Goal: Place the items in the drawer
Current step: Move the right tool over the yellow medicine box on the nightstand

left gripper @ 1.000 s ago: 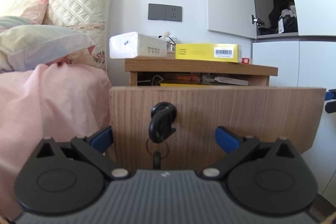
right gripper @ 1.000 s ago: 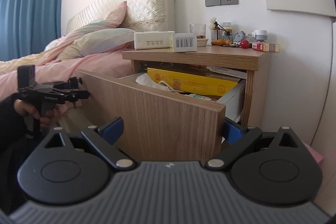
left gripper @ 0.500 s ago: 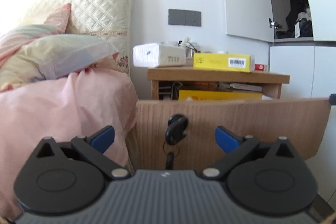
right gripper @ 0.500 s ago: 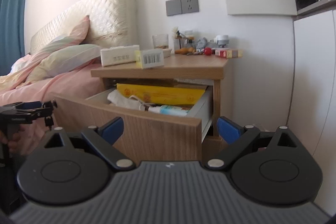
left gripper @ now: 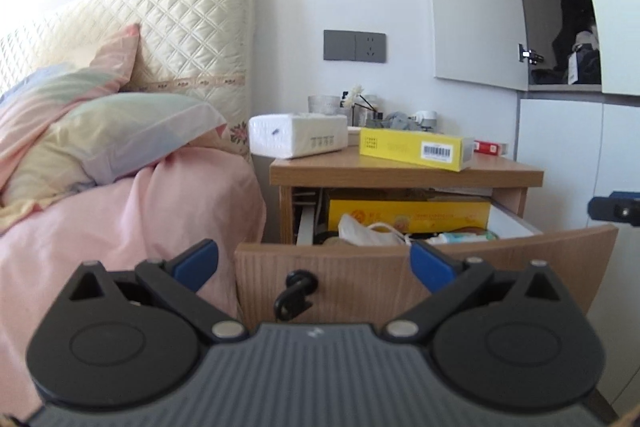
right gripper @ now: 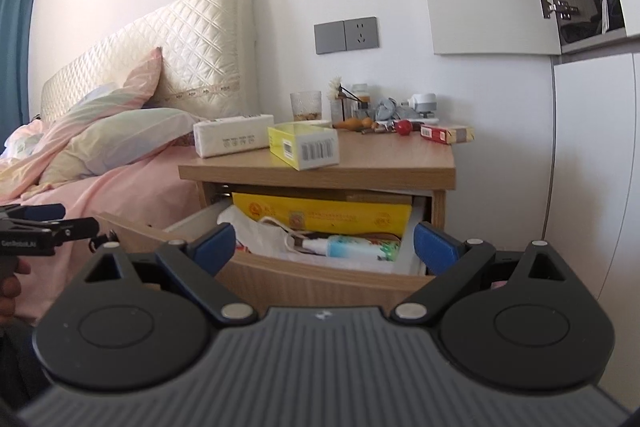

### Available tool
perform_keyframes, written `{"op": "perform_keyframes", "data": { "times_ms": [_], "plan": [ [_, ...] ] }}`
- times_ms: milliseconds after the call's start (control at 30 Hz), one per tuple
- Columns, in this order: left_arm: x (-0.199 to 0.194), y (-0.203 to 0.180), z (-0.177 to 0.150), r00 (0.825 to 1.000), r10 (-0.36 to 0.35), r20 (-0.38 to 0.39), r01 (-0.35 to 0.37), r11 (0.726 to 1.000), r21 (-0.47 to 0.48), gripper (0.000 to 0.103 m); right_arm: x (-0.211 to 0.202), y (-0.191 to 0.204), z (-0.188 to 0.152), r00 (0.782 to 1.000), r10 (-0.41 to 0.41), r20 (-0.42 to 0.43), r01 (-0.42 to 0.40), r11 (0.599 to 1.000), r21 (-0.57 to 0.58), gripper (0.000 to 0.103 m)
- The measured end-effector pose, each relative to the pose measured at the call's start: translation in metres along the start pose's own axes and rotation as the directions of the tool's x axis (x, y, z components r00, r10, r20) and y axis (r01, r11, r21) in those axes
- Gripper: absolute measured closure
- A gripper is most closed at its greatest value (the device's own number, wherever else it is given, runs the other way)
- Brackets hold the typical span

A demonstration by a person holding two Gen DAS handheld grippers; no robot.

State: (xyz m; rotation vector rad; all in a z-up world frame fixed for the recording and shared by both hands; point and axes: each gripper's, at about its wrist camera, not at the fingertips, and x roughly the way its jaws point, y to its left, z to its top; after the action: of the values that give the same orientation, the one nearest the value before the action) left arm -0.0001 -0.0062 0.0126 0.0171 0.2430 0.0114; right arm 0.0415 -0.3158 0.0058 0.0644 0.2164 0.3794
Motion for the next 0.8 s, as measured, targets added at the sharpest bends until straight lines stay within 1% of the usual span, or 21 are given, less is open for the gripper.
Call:
{"op": "perform_keyframes", "data": {
  "times_ms": [67,133,200,333,433,567,633,700,800],
  "plan": [
    [-0.003,-0.004,0.006,1.000,-0.004,0.007,0.004,1.000,-0.007,0.000,0.001,0.005,0.002,1.000,-0.003,-0.003,0.003,1.000,0.010,0.005],
    [-0.006,-0.006,0.011,1.000,0.004,0.006,-0.004,0.999,-0.050,0.000,0.001,0.008,0.004,1.000,-0.003,-0.004,0.003,1.000,0.026,0.005],
    [-0.010,-0.009,0.015,1.000,0.010,0.008,-0.010,0.998,-0.067,0.000,0.001,0.013,0.005,1.000,-0.009,0.007,0.008,0.999,0.033,0.005],
    [-0.013,-0.019,0.022,1.000,0.010,0.000,-0.010,0.998,-0.056,0.000,0.002,0.018,0.008,1.000,-0.011,0.029,0.009,0.999,0.039,0.005],
    [-0.012,-0.024,0.026,1.000,-0.001,0.002,0.001,1.000,-0.013,0.000,0.004,0.020,0.009,0.999,-0.020,0.038,0.018,0.998,0.055,0.005],
    [-0.002,-0.021,0.030,1.000,-0.013,0.006,0.013,1.000,0.001,0.000,0.007,0.027,0.011,0.997,-0.031,0.071,0.027,0.998,0.058,0.005],
    [0.005,-0.017,0.030,1.000,-0.010,0.008,0.010,1.000,-0.003,0.000,0.008,0.030,0.012,0.995,-0.030,0.097,0.025,0.998,0.061,0.005],
    [0.014,-0.013,0.029,1.000,-0.002,0.010,0.002,1.000,-0.028,0.000,0.009,0.034,0.012,0.992,-0.045,0.119,0.039,0.998,0.046,0.005],
    [0.020,-0.007,0.026,1.000,-0.001,0.032,0.002,0.999,-0.042,0.000,0.011,0.037,0.010,0.988,-0.060,0.144,0.051,0.997,0.066,0.005]
  ]
}}
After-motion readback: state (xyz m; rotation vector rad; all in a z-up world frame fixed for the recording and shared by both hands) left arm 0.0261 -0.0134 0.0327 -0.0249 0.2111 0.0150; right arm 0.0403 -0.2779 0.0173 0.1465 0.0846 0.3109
